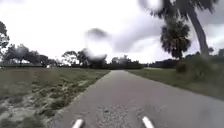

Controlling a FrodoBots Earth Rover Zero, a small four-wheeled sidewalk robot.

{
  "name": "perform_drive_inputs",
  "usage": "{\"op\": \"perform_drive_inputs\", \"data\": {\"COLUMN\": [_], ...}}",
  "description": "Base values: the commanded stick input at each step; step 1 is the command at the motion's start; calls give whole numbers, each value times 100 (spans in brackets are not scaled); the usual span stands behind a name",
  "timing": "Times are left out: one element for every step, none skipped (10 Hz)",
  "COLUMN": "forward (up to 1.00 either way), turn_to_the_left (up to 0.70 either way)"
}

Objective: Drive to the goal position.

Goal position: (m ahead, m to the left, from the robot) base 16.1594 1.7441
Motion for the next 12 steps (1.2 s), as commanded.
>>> {"op": "perform_drive_inputs", "data": {"forward": [70,70,70,70,70,70,70,70,70,70,70,70], "turn_to_the_left": [0,0,0,0,0,0,0,0,0,0,0,0]}}
